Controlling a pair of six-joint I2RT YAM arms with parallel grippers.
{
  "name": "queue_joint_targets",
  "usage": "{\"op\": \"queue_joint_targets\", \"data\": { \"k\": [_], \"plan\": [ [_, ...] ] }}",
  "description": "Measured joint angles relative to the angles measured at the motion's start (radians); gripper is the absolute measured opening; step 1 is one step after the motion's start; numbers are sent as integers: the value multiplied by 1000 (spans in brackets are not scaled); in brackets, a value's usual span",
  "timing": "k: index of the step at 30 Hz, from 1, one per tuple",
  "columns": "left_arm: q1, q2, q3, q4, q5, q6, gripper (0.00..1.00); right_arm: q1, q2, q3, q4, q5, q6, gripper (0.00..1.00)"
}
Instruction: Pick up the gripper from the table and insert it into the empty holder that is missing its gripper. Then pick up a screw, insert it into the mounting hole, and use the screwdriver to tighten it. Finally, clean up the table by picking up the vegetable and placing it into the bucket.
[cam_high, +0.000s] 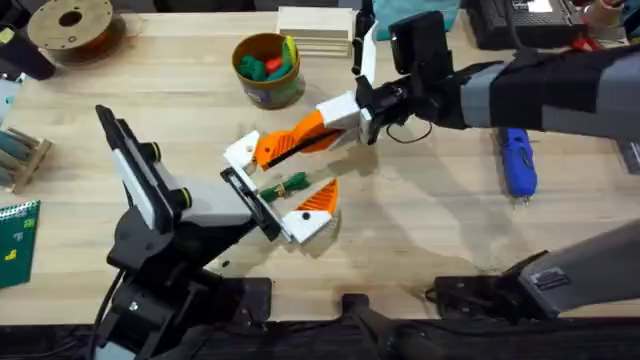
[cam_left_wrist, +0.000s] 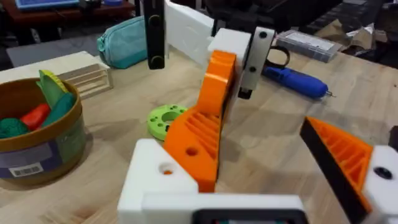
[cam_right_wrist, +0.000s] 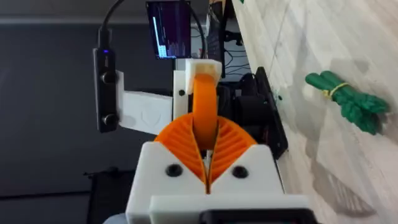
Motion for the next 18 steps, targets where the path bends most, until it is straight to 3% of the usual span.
{"op": "queue_joint_targets", "data": {
  "k": [8, 18],
  "plan": [
    [0, 0, 0, 0, -4, 0, 987, 11, 6, 13, 4, 11, 7, 18],
    [2, 0, 0, 0, -40, -10, 987, 69, 126, 135, 6, -6, 45, 17]
  ]
}}
